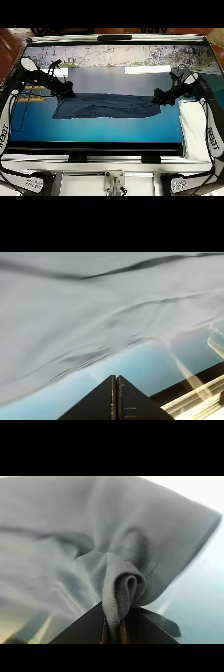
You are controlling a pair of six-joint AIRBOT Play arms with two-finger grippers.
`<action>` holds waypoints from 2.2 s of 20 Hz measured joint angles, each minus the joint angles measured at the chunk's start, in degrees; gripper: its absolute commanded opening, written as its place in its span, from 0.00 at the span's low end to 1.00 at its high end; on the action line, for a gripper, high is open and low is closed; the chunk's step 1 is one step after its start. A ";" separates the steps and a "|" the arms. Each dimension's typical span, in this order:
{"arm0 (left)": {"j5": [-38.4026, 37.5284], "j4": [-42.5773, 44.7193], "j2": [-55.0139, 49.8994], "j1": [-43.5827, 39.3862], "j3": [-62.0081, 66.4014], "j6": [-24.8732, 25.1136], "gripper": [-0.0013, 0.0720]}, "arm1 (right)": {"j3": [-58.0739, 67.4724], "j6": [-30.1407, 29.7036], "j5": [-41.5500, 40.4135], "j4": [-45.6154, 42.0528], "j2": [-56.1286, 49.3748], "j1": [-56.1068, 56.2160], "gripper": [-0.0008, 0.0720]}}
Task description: Fold the shirts.
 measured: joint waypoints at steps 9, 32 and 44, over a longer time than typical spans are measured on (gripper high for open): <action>17.86 -7.52 -4.96 -15.72 0.00 -3.04 0.07 | 0.66 3.67 5.62 -0.63 20.55 0.11 0.12; 23.47 -7.69 8.07 -10.10 0.00 1.03 0.07 | 0.70 15.87 -5.57 8.37 29.88 13.92 0.12; 10.43 -5.07 31.01 8.72 0.00 1.33 0.07 | 0.68 14.82 -26.53 17.59 -5.05 35.01 0.72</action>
